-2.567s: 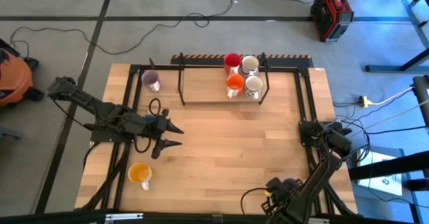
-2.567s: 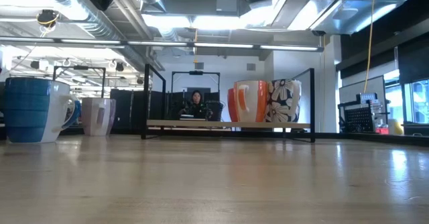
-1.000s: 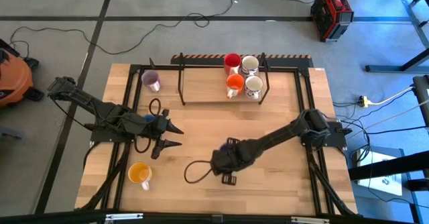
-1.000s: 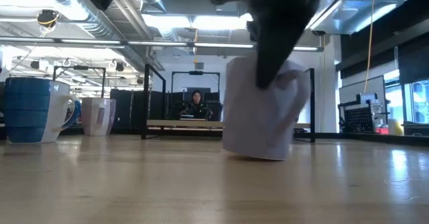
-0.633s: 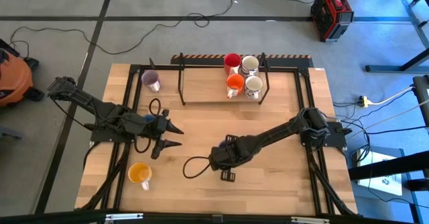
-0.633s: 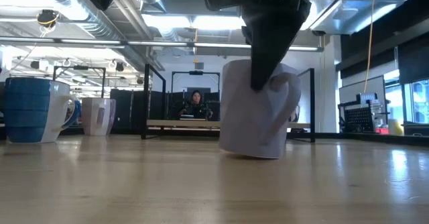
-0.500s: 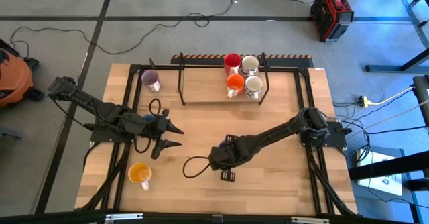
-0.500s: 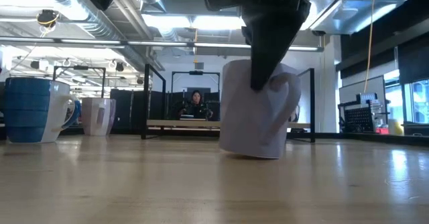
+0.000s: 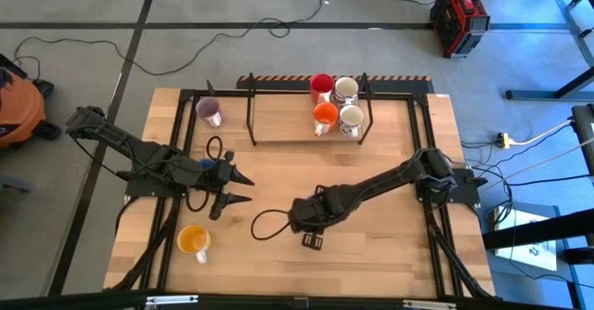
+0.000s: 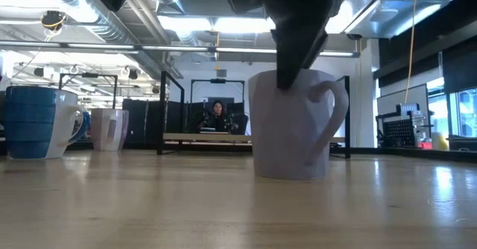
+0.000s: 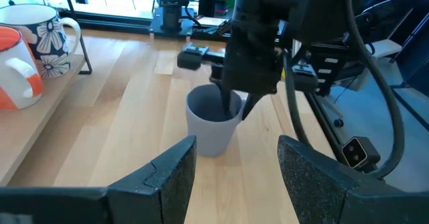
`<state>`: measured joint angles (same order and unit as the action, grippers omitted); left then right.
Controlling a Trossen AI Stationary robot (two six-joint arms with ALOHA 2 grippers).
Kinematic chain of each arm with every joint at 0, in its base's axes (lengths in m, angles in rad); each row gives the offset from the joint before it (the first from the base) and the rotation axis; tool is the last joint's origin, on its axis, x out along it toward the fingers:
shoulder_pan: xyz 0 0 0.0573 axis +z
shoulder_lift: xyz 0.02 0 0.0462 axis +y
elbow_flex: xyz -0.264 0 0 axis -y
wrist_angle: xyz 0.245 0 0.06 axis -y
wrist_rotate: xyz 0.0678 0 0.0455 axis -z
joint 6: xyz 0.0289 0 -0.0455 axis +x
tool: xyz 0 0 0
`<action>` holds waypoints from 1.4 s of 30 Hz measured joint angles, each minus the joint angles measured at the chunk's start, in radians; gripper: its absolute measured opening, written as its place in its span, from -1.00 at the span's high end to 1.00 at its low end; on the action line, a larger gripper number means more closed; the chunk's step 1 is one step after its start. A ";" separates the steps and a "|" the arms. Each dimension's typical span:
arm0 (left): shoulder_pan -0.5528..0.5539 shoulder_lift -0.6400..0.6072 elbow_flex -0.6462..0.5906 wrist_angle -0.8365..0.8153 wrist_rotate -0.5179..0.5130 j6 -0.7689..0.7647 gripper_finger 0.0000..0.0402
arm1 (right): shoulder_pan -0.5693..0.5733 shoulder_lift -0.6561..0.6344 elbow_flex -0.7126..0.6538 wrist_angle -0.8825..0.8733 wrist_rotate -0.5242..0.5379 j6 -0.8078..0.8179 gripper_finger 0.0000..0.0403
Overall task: Place coffee mugs
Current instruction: Put the bottom purple mug on the shelf
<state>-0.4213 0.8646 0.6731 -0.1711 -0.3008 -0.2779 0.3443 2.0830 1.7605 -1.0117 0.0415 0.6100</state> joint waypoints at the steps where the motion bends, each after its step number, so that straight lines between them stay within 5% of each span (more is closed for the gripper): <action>1: 0.000 0.000 0.000 0.000 0.000 0.000 -0.02 | 0.000 0.000 0.017 -0.031 -0.004 0.018 0.41; 6: 0.000 0.000 0.000 0.000 0.000 0.000 -0.02 | 0.038 -0.040 0.091 -0.133 0.030 0.132 0.22; 13: 0.000 0.000 0.000 0.000 0.000 0.000 -0.02 | 0.195 -0.079 0.094 -0.154 0.208 0.383 0.16; 21: 0.000 0.000 0.000 -0.001 -0.001 0.000 -0.02 | 0.331 0.002 0.093 -0.187 0.494 0.729 0.17; 31: 0.000 0.000 0.000 -0.001 -0.002 -0.005 -0.02 | 0.377 0.111 0.026 -0.180 0.660 1.014 0.17; 36: 0.000 0.000 0.000 -0.001 -0.002 -0.008 -0.02 | 0.370 0.113 -0.061 -0.072 0.698 1.041 0.17; 42: 0.000 0.000 0.000 -0.001 -0.002 -0.008 -0.02 | 0.315 0.113 -0.093 0.113 0.692 0.829 0.17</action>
<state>-0.4211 0.8646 0.6735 -0.1722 -0.3023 -0.2859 0.6590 2.1963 1.6672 -0.8992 0.7337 1.4385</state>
